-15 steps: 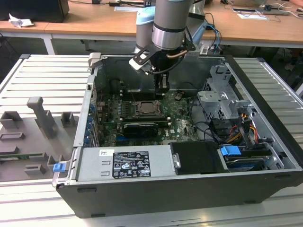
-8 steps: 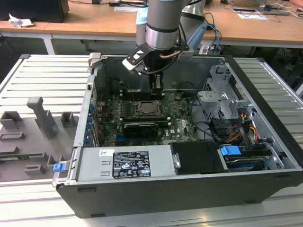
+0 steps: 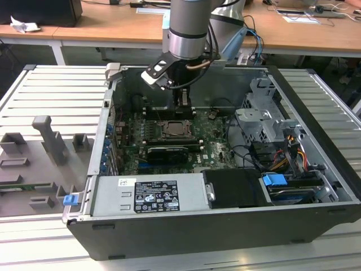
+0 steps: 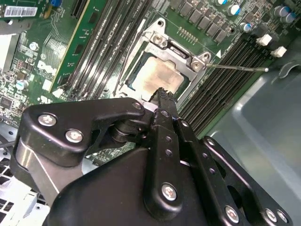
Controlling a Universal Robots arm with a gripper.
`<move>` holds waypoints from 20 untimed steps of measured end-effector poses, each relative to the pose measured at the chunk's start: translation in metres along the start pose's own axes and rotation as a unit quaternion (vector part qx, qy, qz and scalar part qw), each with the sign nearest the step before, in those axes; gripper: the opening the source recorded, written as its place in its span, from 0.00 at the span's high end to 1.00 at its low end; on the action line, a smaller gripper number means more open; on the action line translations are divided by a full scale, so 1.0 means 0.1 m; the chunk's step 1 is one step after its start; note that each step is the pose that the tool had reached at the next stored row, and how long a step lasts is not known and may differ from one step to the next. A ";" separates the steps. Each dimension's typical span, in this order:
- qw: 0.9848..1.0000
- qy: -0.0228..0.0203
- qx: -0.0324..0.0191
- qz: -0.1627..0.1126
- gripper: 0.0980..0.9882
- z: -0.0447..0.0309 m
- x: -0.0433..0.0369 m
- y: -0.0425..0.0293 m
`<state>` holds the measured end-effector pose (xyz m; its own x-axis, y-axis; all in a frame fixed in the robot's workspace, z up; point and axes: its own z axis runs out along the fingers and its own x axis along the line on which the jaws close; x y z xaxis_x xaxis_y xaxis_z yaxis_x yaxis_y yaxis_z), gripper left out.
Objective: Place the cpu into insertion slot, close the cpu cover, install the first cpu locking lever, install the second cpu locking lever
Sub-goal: 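Install the first cpu locking lever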
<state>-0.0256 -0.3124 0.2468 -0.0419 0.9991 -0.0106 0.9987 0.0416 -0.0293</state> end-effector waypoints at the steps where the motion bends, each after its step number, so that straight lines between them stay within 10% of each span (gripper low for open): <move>1: 1.000 0.000 0.000 0.000 0.99 0.000 0.001 -0.015; 18: 1.000 0.000 -0.002 0.000 0.99 -0.121 0.004 -0.127; 20: 1.000 -0.001 -0.020 -0.001 0.99 -0.121 0.004 -0.130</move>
<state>-0.0382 -0.3124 0.2593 -0.0449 0.9989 -0.0122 0.9989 0.0450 0.0107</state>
